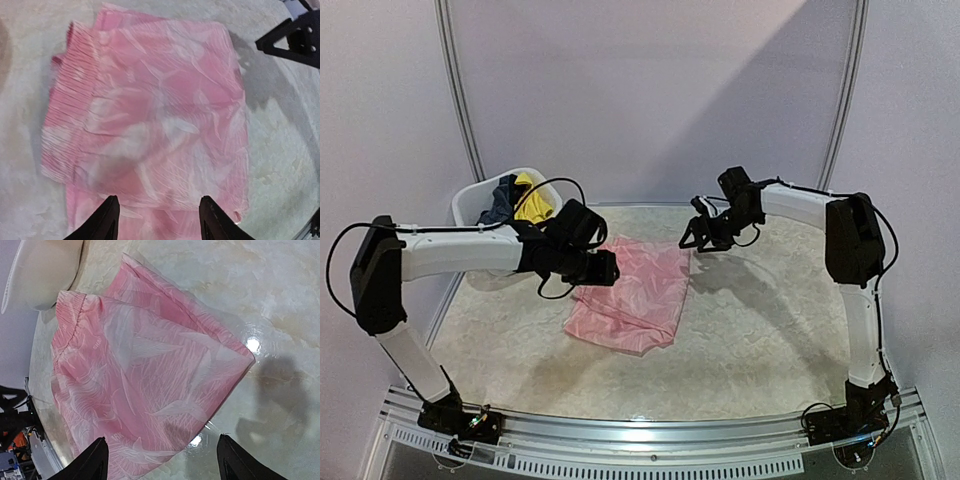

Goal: Fold and stack the mixed laundry pile
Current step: Smooth out the square-folded skirt at the center of the board.

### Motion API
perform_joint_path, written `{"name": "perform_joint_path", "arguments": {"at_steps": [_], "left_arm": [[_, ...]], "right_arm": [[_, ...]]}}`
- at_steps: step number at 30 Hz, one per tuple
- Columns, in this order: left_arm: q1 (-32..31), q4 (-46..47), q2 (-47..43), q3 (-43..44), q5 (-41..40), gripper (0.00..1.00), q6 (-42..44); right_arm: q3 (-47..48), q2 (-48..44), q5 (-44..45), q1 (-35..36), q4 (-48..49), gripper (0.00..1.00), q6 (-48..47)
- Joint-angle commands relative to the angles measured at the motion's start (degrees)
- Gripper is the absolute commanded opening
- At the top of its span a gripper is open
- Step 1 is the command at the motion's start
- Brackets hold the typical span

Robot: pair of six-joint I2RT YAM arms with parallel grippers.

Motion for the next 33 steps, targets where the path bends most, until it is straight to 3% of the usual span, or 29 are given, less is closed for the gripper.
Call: {"name": "perform_joint_path", "arguments": {"at_steps": [1,4,8,12,17,24,33], "left_arm": [[-5.09,6.28,-2.22,-5.53,1.82,0.56,-8.29],[-7.45,8.8,-3.46,-8.94,0.55,0.56,-13.65],[-8.89,7.33,-5.37,-10.84,-3.8,0.57,-14.62],[-8.88,3.98,-6.41,-7.77,-7.28,0.57,-8.02],[-7.26,-1.82,-1.02,3.81,-10.27,0.57,3.31],[0.42,-1.5,8.73,14.23,-4.35,0.55,3.23],[3.16,0.5,17.69,15.21,2.86,0.46,0.32]], "right_arm": [[-1.94,4.6,-5.34,-0.59,2.68,0.76,5.76],[-2.67,6.76,-7.69,-0.59,4.37,0.75,8.98],[-5.54,7.35,-8.83,-0.07,7.37,0.75,13.89],[-15.12,3.5,-7.52,1.05,13.8,0.77,20.12],[-20.29,0.73,-9.06,2.05,20.41,0.77,27.79],[-21.7,1.7,-10.47,3.33,23.96,0.77,32.16],[-25.06,-0.62,-8.79,3.51,26.04,0.78,33.42]]}}
